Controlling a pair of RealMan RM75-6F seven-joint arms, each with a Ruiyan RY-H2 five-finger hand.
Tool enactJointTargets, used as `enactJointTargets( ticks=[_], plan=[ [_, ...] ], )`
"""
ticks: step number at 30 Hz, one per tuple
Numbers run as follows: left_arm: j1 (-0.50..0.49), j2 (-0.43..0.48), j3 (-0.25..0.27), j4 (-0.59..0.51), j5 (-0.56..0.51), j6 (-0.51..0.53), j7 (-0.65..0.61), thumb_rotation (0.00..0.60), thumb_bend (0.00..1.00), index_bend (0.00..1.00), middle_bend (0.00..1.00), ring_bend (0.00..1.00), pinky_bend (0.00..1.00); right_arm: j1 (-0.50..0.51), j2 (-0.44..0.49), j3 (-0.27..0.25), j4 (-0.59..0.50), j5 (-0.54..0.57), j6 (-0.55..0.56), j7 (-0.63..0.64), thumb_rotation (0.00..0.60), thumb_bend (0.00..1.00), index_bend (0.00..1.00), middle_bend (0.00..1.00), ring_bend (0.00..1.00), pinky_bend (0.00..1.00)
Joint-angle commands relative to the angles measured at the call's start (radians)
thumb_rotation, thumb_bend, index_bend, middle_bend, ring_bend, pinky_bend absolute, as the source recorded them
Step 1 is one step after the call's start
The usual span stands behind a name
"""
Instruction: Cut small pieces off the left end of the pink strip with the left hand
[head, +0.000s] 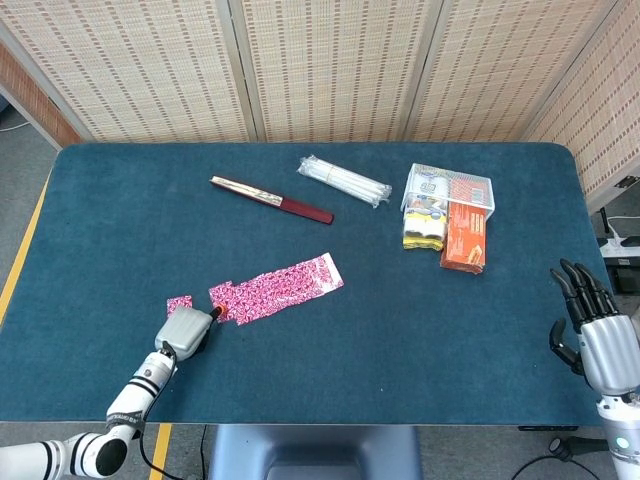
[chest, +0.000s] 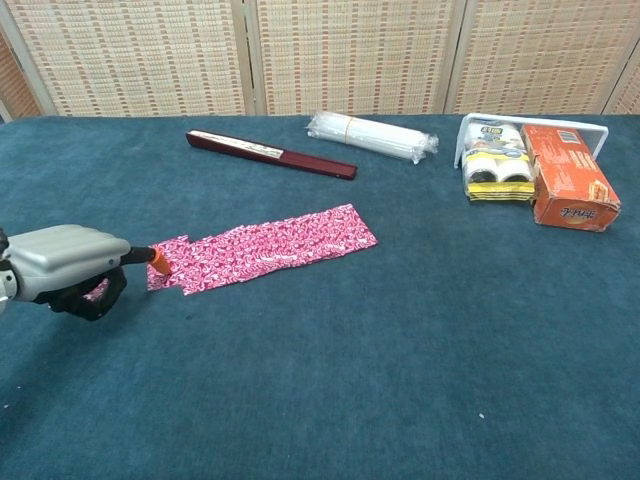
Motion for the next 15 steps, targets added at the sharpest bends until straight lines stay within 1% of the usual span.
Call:
enactJointTargets(
  ticks=[1,7,11,15],
  plan=[
    [-0.003,-0.003,-0.001,0.011,-0.013,0.002,0.006,0.6,0.83,0.2,0.72,0.79,0.7,0.0,0.0,-0.001,0.0,-0.001,-0.001,-0.001,0.6,0.77,0.0,0.0,0.0,0.17],
    [-0.021,-0.022,-0.014,0.064,-0.039,-0.003,0.017,0.6,0.83,0.19,0.72,0.8,0.7,0.0,0.0,-0.001,-0.001,0.0,-0.002,-0.003,0.6,0.77,0.0,0.0,0.0,0.17],
    [-0.025,-0.026,-0.016,0.075,-0.043,-0.003,0.022,0.6,0.83,0.18,0.72,0.8,0.7,0.001,0.0,-0.001,-0.001,0.0,-0.003,-0.004,0.6,0.77,0.0,0.0,0.0,0.17],
    [-0.058,-0.047,-0.044,0.153,-0.094,-0.024,0.053,0.6,0.83,0.17,0.72,0.8,0.7,0.001,0.001,-0.002,-0.002,0.0,-0.005,-0.004,0.6,0.77,0.0,0.0,0.0,0.17]
  ],
)
